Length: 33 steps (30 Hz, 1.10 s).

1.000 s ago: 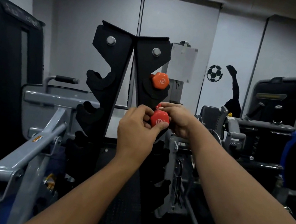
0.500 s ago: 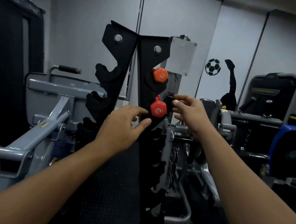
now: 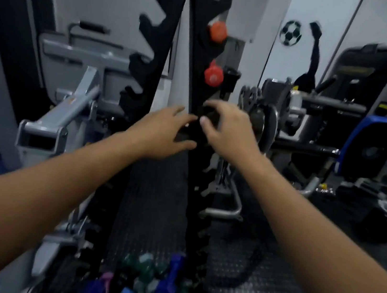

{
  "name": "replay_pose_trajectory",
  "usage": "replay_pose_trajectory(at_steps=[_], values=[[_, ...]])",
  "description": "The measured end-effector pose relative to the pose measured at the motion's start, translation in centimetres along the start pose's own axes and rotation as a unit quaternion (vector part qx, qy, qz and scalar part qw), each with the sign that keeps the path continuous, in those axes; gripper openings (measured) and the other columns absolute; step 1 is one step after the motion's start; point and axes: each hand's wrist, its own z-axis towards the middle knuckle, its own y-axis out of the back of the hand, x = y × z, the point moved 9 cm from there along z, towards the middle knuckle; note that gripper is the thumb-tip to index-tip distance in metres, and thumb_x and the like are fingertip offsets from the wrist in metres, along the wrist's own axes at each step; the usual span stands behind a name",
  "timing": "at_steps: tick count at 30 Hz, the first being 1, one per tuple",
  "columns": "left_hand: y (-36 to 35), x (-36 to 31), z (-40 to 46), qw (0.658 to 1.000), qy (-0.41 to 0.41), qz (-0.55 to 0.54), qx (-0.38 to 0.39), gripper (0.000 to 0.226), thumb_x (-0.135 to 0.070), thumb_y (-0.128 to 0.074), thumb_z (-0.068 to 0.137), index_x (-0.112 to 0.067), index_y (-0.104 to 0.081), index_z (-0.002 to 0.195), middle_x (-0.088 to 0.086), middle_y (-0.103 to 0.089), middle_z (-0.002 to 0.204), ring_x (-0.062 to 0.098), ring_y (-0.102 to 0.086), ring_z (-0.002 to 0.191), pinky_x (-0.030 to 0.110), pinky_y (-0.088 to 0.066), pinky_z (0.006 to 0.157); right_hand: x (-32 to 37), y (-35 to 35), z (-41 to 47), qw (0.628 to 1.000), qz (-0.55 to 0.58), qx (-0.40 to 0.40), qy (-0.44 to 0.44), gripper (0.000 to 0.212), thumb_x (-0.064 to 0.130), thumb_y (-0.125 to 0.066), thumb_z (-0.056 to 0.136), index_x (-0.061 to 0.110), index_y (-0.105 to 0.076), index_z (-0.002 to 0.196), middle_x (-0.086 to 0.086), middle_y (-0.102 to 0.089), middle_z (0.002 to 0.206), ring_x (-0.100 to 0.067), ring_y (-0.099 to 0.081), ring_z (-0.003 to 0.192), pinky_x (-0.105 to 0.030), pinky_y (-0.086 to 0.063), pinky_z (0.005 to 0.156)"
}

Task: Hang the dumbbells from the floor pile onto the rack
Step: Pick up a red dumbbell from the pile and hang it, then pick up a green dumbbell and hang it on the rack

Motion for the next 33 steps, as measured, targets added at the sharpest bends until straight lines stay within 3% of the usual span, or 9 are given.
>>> replay_pose_trajectory(at_steps=[4, 10, 15, 22, 28, 33], values=[[-2.5, -0.2, -3.8, 0.998, 0.007, 0.014, 0.060, 0.088, -0.075, -0.054, 0.093, -0.032, -0.024, 0.164, 0.011, -0.016, 0.173, 0.033, -0.025, 0.156, 0.054, -0.026, 0.126, 2.0, -2.2, -4.4, 0.997, -0.013, 0.072, 0.032, 0.051, 0.041, -0.062, 0.099, 0.015, -0.060, 0.143, -0.003, -0.063, 0.141, -0.019, -0.056, 0.134, -0.033, -0.043, 0.113], [-7.4, 1.0, -9.7, 0.993, 0.028, 0.003, 0.111, 0.090, -0.074, -0.056, 0.091, -0.033, -0.024, 0.164, 0.011, -0.016, 0.173, 0.032, -0.025, 0.157, 0.058, -0.024, 0.125, 2.1, -6.1, -12.4, 0.990, 0.019, 0.136, 0.017, 0.051, 0.039, -0.065, 0.098, 0.015, -0.060, 0.143, -0.002, -0.063, 0.143, -0.017, -0.054, 0.136, -0.022, -0.035, 0.114], [-11.3, 0.9, -13.8, 0.988, 0.042, -0.009, 0.146, 0.087, -0.072, -0.056, 0.093, -0.032, -0.025, 0.164, 0.007, -0.016, 0.173, 0.030, -0.027, 0.156, 0.057, -0.022, 0.127, 1.4, -8.8, -18.4, 0.982, 0.058, 0.177, -0.031, 0.051, 0.039, -0.065, 0.100, 0.018, -0.058, 0.145, -0.001, -0.061, 0.146, -0.018, -0.052, 0.139, -0.040, -0.046, 0.114], [-17.1, 0.8, -19.4, 0.978, 0.056, -0.037, 0.196, 0.082, -0.069, -0.054, 0.096, -0.030, -0.026, 0.163, 0.006, -0.021, 0.171, 0.030, -0.035, 0.152, 0.057, -0.026, 0.124, -0.3, -12.7, -25.4, 0.962, 0.084, 0.233, -0.112, 0.051, 0.043, -0.063, 0.101, 0.024, -0.055, 0.148, 0.003, -0.057, 0.149, -0.015, -0.051, 0.139, -0.042, -0.049, 0.112], [-21.0, 2.0, -22.6, 0.968, 0.079, -0.055, 0.234, 0.081, -0.067, -0.054, 0.097, -0.029, -0.026, 0.163, 0.006, -0.022, 0.171, 0.030, -0.035, 0.152, 0.057, -0.027, 0.124, -1.3, -16.0, -29.3, 0.945, 0.095, 0.263, -0.171, 0.048, 0.042, -0.064, 0.100, 0.027, -0.058, 0.145, 0.006, -0.059, 0.145, -0.018, -0.063, 0.117, -0.029, -0.048, 0.099], [-24.9, 2.6, -24.6, 0.956, 0.104, -0.074, 0.264, 0.080, -0.064, -0.055, 0.098, -0.028, -0.028, 0.163, 0.005, -0.023, 0.170, 0.030, -0.040, 0.148, 0.055, -0.029, 0.124, -1.4, -20.4, -31.7, 0.928, 0.104, 0.299, -0.199, 0.045, 0.040, -0.067, 0.100, 0.025, -0.062, 0.142, 0.002, -0.062, 0.141, -0.016, -0.056, 0.131, -0.026, -0.042, 0.107]])
